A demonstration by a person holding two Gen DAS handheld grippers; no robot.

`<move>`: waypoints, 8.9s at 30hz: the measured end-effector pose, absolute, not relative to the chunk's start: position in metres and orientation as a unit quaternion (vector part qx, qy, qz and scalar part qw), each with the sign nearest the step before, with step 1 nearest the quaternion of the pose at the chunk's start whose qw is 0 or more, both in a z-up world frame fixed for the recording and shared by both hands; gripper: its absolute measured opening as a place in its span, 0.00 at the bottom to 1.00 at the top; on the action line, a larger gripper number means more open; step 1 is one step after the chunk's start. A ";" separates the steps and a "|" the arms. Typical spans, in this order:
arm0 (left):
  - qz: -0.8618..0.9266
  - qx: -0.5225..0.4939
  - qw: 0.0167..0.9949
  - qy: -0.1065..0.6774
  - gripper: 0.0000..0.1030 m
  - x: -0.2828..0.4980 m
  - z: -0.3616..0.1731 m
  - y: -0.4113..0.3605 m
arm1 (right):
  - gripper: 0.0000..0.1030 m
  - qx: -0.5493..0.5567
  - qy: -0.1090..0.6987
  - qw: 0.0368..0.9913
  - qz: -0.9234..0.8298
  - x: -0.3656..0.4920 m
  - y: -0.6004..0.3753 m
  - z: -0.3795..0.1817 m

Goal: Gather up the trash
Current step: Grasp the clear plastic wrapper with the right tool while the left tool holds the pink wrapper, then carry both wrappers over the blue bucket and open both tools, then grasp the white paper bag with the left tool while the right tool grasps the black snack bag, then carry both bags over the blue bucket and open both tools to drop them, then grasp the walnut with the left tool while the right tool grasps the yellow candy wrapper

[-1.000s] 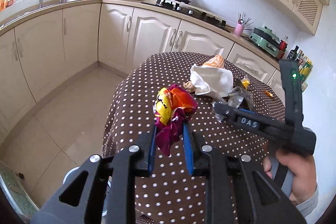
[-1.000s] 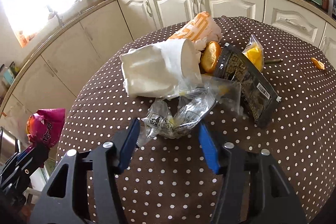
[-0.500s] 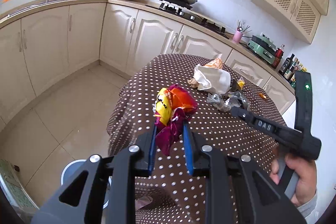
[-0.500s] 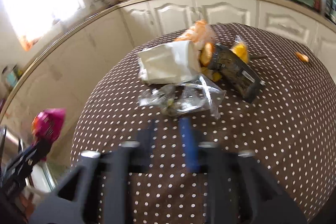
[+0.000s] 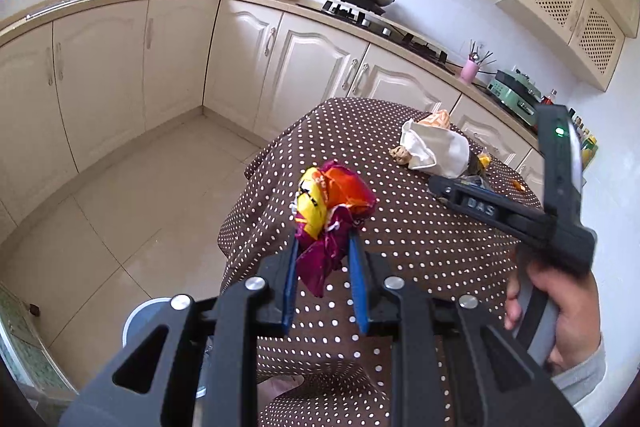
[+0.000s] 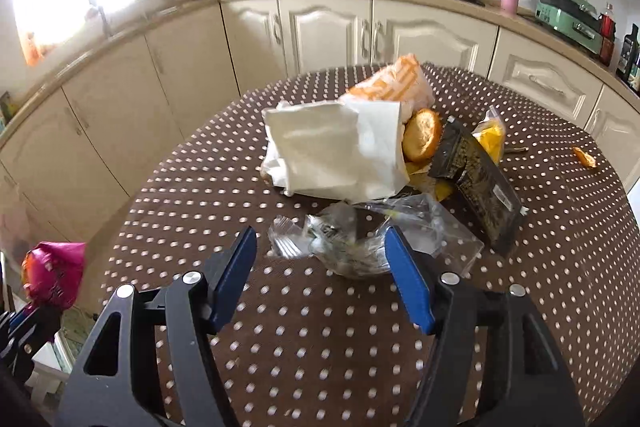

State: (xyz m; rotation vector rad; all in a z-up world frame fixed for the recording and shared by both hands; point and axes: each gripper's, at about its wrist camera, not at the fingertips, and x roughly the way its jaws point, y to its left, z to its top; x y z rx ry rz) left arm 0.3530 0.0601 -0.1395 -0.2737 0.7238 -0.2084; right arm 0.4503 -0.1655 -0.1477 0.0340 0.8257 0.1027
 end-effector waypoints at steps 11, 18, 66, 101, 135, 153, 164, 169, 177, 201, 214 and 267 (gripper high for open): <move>-0.099 -0.147 0.923 0.342 0.21 0.343 -0.137 0.073 | 0.40 0.018 0.385 0.917 0.105 0.402 -0.153 -0.136; -0.068 -0.163 0.926 0.334 0.21 0.320 -0.137 0.105 | 0.40 -0.002 0.367 0.910 0.194 0.365 -0.085 -0.119; 0.115 -0.252 0.833 0.478 0.48 0.300 -0.320 0.264 | 0.42 -0.028 0.512 0.798 0.317 0.386 0.098 -0.285; -0.099 -0.086 0.926 0.355 0.54 0.340 -0.119 0.034 | 0.66 0.002 0.316 0.938 0.141 0.365 -0.164 -0.090; -0.155 -0.032 0.923 0.352 0.03 0.485 -0.125 -0.101 | 0.69 -0.031 0.387 0.920 0.056 0.464 -0.277 -0.133; -0.164 -0.059 0.936 0.306 0.03 0.401 -0.086 -0.055 | 0.05 -0.040 0.375 0.924 0.059 0.440 -0.270 -0.114; -0.108 -0.084 0.945 0.295 0.03 0.337 -0.078 0.018 | 0.04 0.002 0.328 0.930 0.166 0.369 -0.215 -0.070; -0.063 -0.096 0.947 0.301 0.03 0.308 -0.089 0.063 | 0.04 0.005 0.326 0.914 0.239 0.352 -0.154 -0.065; 0.025 -0.109 0.938 0.327 0.03 0.268 -0.126 0.144 | 0.04 0.002 0.360 0.865 0.350 0.341 -0.039 -0.095; 0.072 -0.262 0.832 0.484 0.07 0.323 -0.337 0.255 | 0.04 -0.076 0.505 0.788 0.344 0.388 0.107 -0.279; 0.087 -0.279 0.823 0.487 0.37 0.318 -0.343 0.262 | 0.04 -0.082 0.525 0.776 0.339 0.390 0.117 -0.301; -0.133 0.014 0.896 0.424 0.42 0.487 -0.143 -0.093 | 0.56 0.015 0.369 0.927 0.062 0.440 -0.276 -0.117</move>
